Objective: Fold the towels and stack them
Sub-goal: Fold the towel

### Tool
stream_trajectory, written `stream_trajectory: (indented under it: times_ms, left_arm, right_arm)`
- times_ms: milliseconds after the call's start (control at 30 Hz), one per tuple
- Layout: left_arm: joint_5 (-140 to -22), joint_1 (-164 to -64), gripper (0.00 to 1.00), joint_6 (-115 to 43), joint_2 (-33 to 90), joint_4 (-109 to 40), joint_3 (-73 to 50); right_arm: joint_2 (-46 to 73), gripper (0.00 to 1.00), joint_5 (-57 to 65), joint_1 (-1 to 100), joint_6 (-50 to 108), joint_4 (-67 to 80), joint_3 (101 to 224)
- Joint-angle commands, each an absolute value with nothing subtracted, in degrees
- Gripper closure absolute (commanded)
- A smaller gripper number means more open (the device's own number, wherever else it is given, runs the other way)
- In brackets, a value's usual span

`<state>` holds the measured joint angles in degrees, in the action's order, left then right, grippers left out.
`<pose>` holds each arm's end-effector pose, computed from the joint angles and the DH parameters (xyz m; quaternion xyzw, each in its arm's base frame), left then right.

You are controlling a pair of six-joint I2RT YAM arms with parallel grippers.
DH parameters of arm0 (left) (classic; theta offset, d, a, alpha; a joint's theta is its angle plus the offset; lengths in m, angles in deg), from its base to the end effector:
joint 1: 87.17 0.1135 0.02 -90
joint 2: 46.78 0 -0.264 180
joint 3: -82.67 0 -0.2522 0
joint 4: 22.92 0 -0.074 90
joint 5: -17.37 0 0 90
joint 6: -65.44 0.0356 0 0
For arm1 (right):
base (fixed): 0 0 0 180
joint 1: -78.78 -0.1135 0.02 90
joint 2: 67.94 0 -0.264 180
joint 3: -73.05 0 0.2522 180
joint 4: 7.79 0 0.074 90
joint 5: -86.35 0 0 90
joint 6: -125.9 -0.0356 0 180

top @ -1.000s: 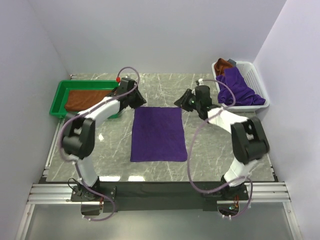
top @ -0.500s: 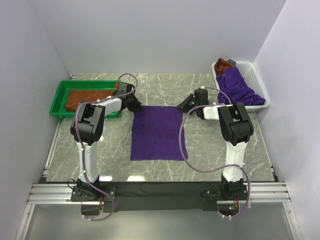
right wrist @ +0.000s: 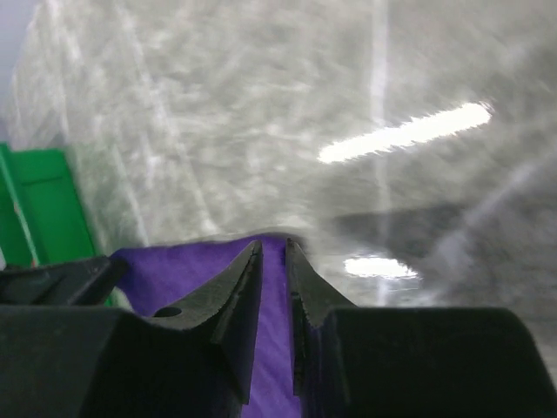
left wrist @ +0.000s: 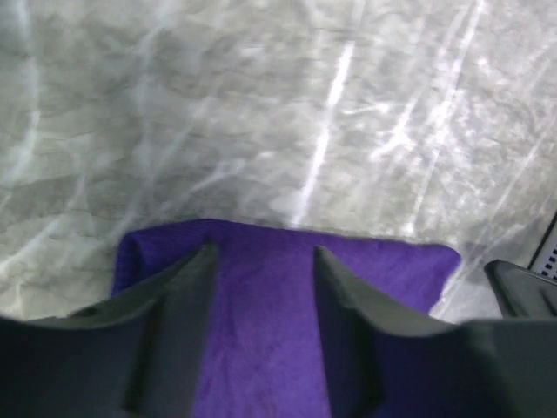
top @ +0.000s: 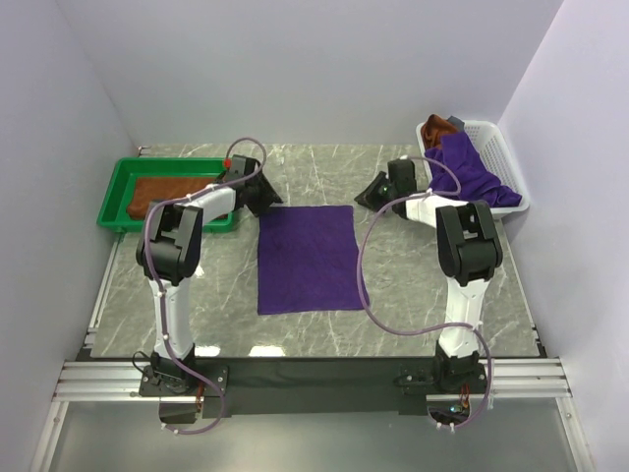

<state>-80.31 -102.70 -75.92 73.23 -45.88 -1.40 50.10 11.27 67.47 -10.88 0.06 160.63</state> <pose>0.4388 -0.1269 0.1592 -0.2623 0.8910 -0.2534 0.2705 0.4361 0.0966 0.1515 0.2179 0.8672 0.3120 0.3212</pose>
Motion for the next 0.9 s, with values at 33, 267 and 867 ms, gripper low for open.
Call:
stream_trajectory:
  times_ms: [33, 267, 867]
  left_arm:
    - [-79.05, -105.18, 0.37, -72.90, 68.02, -54.08, 4.58]
    - [-72.81, -110.64, 0.20, -73.52, 52.31, -60.68, -6.80]
    - [-65.25, -121.45, 0.60, -77.73, 42.61, -59.54, -39.18]
  right_arm:
    - [41.51, 0.73, 14.63, 65.61, -2.43, 10.58, 165.82]
    - [31.91, 0.65, 5.96, 56.13, 8.64, 27.76, 161.28]
    - [32.78, 0.63, -5.67, 48.90, 14.90, 29.70, 148.69]
